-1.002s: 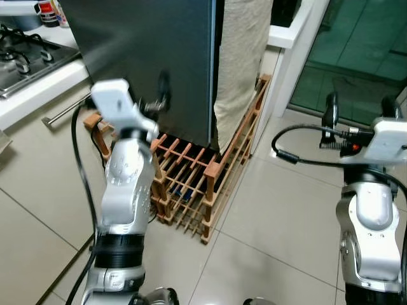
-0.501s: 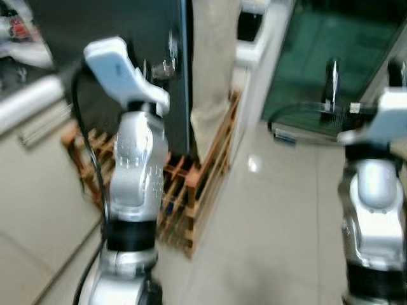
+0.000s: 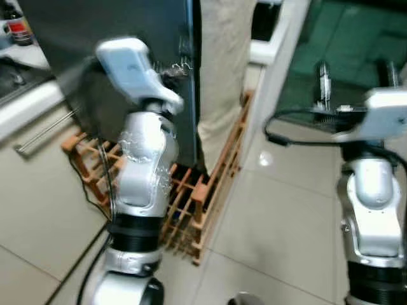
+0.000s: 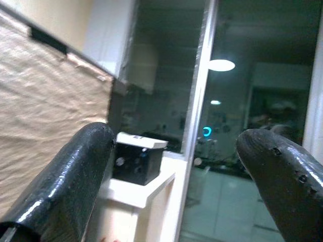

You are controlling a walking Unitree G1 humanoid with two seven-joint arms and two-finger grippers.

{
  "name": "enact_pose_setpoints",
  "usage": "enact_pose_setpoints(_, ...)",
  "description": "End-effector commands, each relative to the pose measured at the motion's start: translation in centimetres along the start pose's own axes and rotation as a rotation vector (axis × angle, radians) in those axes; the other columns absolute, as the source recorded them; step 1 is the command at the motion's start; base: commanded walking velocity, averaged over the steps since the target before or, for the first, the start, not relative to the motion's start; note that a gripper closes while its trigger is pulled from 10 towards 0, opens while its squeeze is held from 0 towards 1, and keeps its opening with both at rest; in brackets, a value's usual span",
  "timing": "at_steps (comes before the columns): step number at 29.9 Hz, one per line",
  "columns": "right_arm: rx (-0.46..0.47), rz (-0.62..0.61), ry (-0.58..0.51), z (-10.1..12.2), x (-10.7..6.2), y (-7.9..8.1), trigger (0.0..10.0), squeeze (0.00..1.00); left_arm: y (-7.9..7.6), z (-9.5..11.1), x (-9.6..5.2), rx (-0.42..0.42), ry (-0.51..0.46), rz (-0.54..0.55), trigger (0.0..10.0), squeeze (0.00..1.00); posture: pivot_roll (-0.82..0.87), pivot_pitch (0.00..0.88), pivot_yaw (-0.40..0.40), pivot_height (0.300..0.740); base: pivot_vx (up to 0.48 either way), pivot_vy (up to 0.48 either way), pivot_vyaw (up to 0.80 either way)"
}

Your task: Restocking fridge

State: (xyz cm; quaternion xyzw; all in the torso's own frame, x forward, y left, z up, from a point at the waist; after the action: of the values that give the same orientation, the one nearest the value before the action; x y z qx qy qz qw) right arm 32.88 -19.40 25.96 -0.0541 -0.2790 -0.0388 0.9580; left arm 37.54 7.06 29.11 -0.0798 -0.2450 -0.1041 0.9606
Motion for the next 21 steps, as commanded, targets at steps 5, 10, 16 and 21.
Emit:
enact_pose_setpoints(5, 0.063, -0.018, 0.140, -3.0, -1.5, -0.4, 10.0, 0.00, -0.6, -4.3, -0.7, -0.070, 0.201, -0.091, 10.0, 0.00, -0.15, 0.000, 0.019, 0.740, 0.000, 0.000, 0.00)
enact_pose_setpoints(10, 0.118, 0.007, 0.273, -5.7, -3.0, -0.3, 10.0, 0.00, -2.2, -6.4, -0.7, -0.094, 0.290, -0.155, 10.0, 0.00, -0.16, 0.000, 0.023, 0.740, 0.000, 0.000, 0.00)
enact_pose_setpoints(16, 0.125, 0.015, 0.335, -6.9, -3.8, -0.1, 10.0, 0.00, -2.8, -8.8, -0.5, -0.083, 0.369, -0.163, 10.0, 0.00, -0.18, 0.000, 0.027, 0.740, 0.000, 0.000, 0.00)
enact_pose_setpoints(21, 0.122, 0.023, 0.340, -6.9, -3.9, 0.0, 10.0, 0.00, -2.7, -9.2, 0.1, -0.070, 0.369, -0.136, 10.0, 0.00, -0.19, 0.000, 0.028, 0.740, 0.000, 0.000, 0.00)
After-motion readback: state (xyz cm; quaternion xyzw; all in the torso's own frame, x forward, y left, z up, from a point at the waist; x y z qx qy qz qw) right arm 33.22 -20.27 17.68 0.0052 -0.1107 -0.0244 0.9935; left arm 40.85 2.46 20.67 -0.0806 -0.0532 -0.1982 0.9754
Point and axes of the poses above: a point about 5 cm out from each wrist's last joint towards the gripper, its own x axis pointing out of the wrist towards the gripper, its own z axis along the axis of the wrist's last joint, y = z × x, the point moved 6 cm from there along x, pointing out of the wrist towards the gripper, and after that the axes turned 5 degrees about x, right-handed, at the moved point
